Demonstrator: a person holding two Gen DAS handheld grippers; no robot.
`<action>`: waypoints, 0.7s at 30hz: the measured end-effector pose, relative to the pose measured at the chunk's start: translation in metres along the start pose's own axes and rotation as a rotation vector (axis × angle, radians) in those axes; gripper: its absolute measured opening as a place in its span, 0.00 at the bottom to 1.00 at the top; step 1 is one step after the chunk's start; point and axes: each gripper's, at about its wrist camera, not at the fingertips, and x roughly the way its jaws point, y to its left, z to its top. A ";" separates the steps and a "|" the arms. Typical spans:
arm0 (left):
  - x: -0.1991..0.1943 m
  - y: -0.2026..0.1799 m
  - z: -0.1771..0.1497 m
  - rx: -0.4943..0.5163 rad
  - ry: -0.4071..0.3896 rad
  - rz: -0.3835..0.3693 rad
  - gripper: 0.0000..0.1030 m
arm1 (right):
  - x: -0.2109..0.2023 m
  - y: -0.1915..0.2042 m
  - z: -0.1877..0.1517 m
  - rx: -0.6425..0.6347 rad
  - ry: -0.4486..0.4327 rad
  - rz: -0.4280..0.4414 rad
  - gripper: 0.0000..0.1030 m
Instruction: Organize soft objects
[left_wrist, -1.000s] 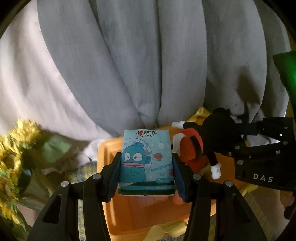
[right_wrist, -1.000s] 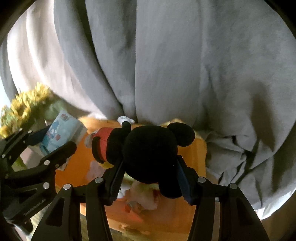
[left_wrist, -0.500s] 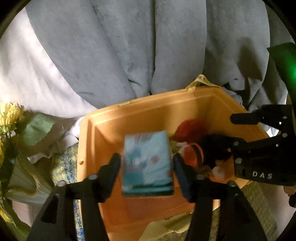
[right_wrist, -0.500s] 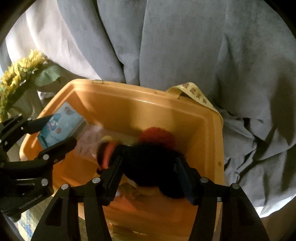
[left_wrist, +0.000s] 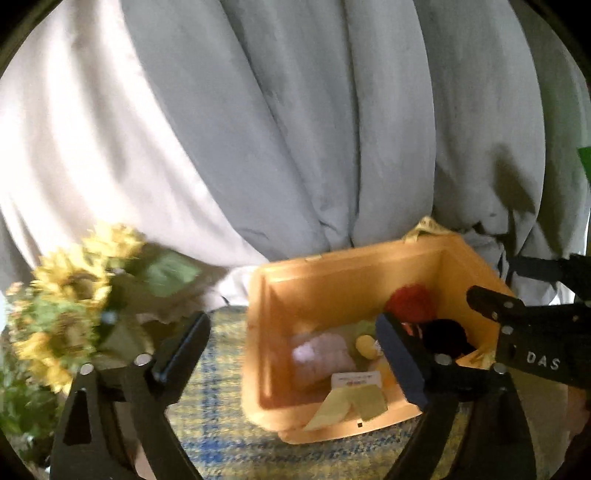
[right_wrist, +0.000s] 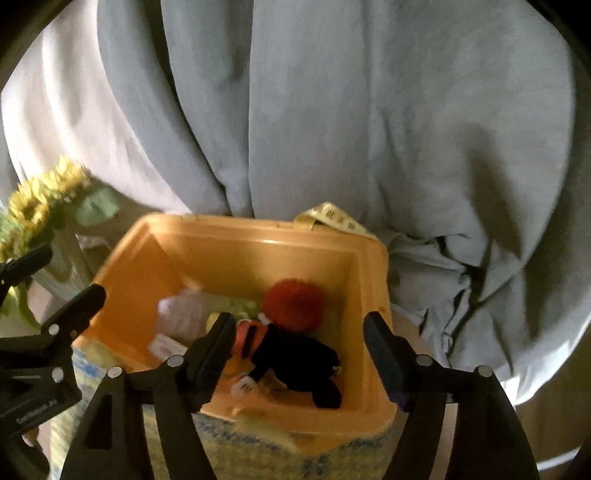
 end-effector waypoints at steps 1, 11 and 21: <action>-0.008 0.002 -0.001 -0.006 -0.013 0.008 0.92 | -0.010 0.001 -0.003 0.011 -0.024 0.002 0.74; -0.089 0.011 -0.023 0.003 -0.159 0.080 1.00 | -0.110 0.031 -0.043 0.005 -0.279 -0.089 0.90; -0.155 0.029 -0.062 0.033 -0.243 0.037 1.00 | -0.173 0.060 -0.097 0.050 -0.345 -0.134 0.92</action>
